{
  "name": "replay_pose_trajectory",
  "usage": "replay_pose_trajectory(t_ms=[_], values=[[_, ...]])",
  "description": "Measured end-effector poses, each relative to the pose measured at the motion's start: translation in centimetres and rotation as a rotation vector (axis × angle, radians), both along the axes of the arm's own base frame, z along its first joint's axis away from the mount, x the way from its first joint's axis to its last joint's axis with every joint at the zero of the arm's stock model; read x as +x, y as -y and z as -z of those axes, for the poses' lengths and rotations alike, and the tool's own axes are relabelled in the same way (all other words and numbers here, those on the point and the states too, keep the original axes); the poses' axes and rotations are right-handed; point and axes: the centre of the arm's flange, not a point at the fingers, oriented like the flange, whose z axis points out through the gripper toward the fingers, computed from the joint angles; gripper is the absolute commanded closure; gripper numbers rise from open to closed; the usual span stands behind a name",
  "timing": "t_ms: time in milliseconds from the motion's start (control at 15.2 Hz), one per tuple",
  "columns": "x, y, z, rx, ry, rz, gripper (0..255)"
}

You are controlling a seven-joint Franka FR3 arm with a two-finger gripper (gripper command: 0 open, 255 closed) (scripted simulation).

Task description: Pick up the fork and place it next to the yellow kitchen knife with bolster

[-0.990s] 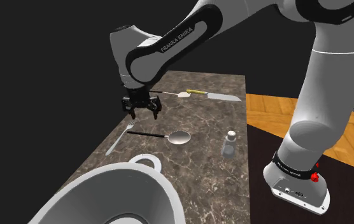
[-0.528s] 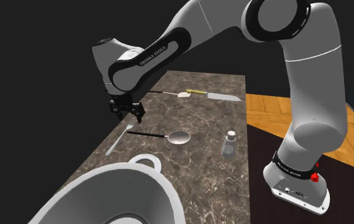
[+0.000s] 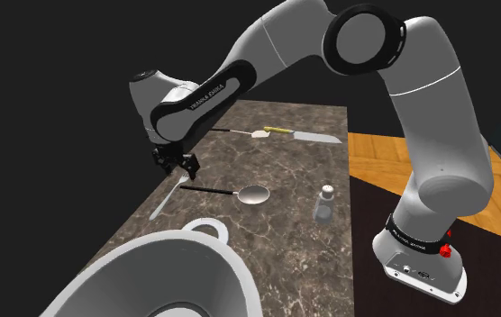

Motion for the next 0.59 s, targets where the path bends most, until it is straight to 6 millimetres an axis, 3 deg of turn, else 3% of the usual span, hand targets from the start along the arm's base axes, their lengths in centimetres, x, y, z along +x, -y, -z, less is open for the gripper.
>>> replay_pose_trajectory(t_ms=[198,528,594], values=[[0.17,0.11,1.3,0.0,0.0,0.001,0],[0.17,0.01,1.54,0.0,0.0,0.0,0],[0.17,0.01,1.54,0.0,0.0,0.0,255]])
